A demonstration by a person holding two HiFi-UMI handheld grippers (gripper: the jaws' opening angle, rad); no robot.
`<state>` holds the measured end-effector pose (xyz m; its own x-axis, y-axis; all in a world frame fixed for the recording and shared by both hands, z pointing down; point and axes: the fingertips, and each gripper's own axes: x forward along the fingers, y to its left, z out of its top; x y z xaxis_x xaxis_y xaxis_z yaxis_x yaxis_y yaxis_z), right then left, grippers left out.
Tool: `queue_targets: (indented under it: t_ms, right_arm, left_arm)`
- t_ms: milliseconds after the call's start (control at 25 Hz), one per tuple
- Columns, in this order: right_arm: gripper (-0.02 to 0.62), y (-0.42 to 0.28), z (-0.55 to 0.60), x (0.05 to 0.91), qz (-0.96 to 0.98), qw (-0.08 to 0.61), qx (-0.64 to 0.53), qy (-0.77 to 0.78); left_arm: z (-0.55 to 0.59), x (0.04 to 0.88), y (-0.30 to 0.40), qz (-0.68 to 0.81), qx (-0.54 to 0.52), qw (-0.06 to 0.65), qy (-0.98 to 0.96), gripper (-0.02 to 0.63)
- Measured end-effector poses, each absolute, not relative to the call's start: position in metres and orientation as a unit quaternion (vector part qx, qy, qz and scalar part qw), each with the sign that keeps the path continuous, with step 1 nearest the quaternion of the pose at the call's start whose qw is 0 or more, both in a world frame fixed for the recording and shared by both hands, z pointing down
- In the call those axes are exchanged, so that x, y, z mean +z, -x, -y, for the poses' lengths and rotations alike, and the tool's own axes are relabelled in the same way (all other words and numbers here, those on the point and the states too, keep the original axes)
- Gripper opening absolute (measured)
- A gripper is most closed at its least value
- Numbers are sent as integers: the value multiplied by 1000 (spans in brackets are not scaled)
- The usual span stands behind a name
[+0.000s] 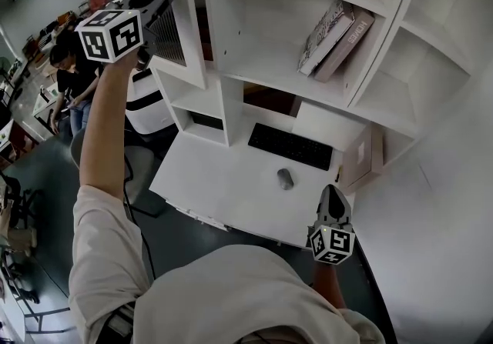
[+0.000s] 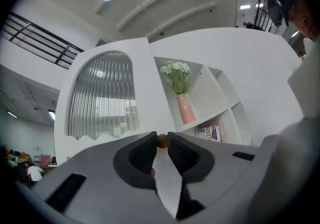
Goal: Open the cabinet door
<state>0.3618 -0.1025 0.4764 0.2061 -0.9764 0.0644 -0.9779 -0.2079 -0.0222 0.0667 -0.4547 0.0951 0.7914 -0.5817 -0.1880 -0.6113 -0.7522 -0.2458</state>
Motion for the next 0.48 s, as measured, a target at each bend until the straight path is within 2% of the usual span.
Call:
queue_targets:
  t_ms: [480]
  right_arm:
    - [3,-343,126,476,654,12,31,-755]
  left_arm:
    - [439,94,-46,-279,51,142,948,67]
